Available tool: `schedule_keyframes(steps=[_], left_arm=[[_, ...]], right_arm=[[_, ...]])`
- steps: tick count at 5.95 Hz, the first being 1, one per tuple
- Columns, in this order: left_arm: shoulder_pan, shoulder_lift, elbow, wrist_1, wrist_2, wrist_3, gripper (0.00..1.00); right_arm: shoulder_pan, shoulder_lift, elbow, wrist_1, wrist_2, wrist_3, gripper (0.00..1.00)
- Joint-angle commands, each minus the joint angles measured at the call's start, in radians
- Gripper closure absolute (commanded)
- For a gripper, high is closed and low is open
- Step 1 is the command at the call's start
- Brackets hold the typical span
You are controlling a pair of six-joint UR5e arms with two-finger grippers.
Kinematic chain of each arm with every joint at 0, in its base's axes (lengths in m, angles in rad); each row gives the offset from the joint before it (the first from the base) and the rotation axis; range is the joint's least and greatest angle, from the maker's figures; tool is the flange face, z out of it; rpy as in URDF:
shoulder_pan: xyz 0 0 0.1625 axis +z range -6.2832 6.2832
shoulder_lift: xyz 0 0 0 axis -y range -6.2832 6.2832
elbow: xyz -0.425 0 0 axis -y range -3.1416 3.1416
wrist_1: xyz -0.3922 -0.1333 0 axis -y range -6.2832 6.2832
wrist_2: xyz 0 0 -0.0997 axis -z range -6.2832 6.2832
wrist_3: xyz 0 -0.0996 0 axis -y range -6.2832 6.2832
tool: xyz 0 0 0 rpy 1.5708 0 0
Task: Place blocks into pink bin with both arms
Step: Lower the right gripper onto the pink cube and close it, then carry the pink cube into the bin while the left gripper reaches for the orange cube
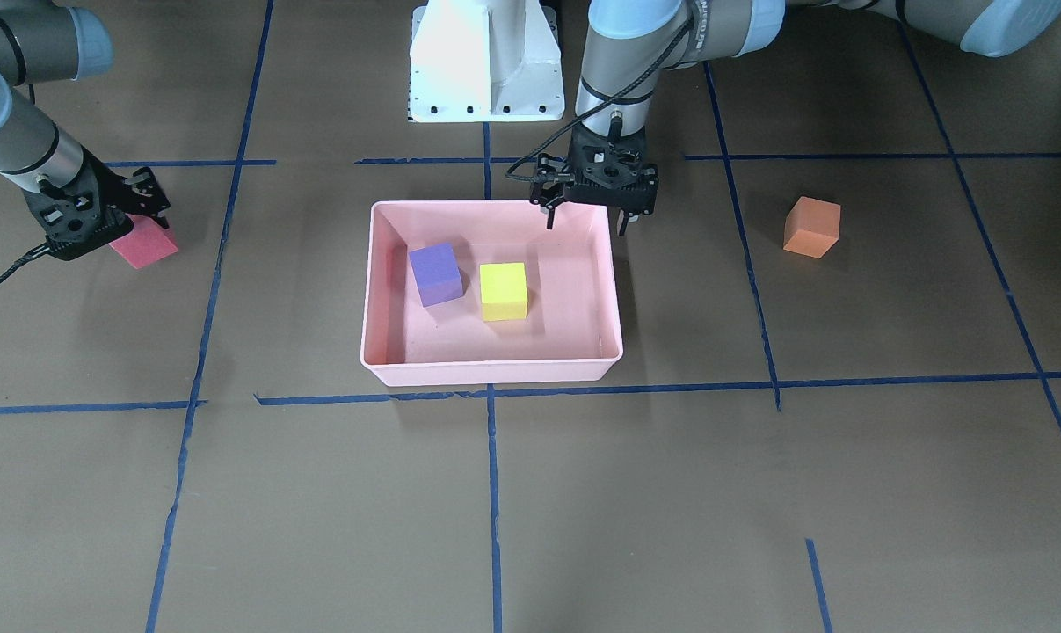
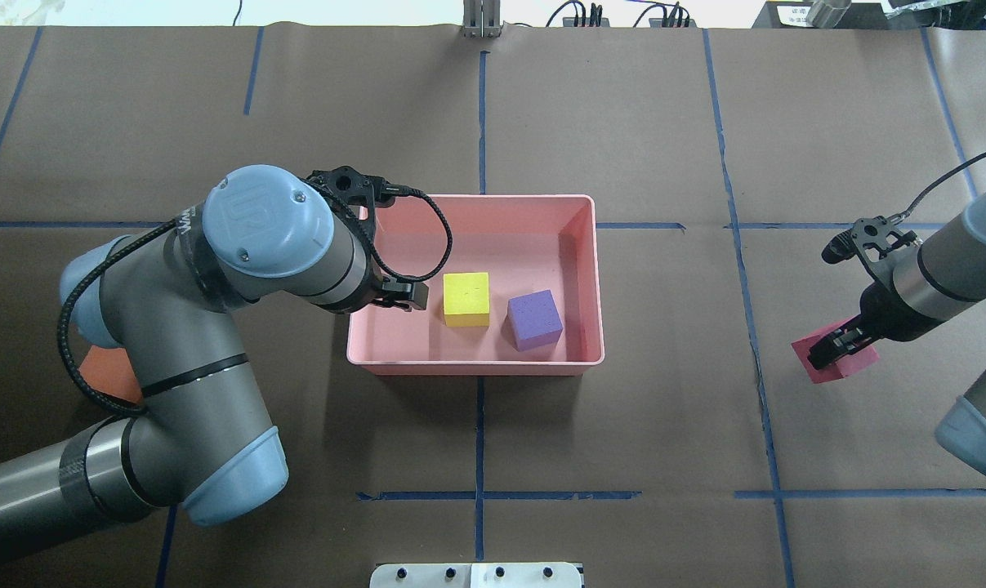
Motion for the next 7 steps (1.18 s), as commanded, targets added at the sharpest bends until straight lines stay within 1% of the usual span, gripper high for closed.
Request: schedule_keyframes(steps=[1,2,3,4,5,6,7], left_arm=[[-0.129,0.064,-0.018,0.021,-0.154,0.243,0.00],[-0.198,0.121,-0.036,0.019,-0.205,0.390,0.00],[-0.263,0.188,-0.043,0.007,-0.236,0.513,0.00],[-0.318,0.246,-0.055,0.001,-0.260,0.622,0.00],[-0.350,0.303,-0.078,-0.005,-0.268,0.686,0.00],[-0.358,0.386,-0.086,-0.100,-0.270,0.711,0.00],[-0.357,0.476,-0.087,-0.216,-0.282,0.708,0.00]], right_arm=[[0.000,0.237,0.067,-0.300,0.010,0.175,0.48],[-0.004,0.404,0.063,-0.487,0.006,0.226,0.48],[-0.014,0.504,0.037,-0.536,0.006,0.319,0.48],[-0.037,0.618,-0.054,-0.530,0.000,0.428,0.48],[-0.066,0.727,-0.163,-0.511,-0.005,0.497,0.48],[-0.093,0.758,-0.252,-0.389,-0.034,0.563,0.36],[-0.136,0.792,-0.342,-0.280,-0.113,0.644,0.00]])
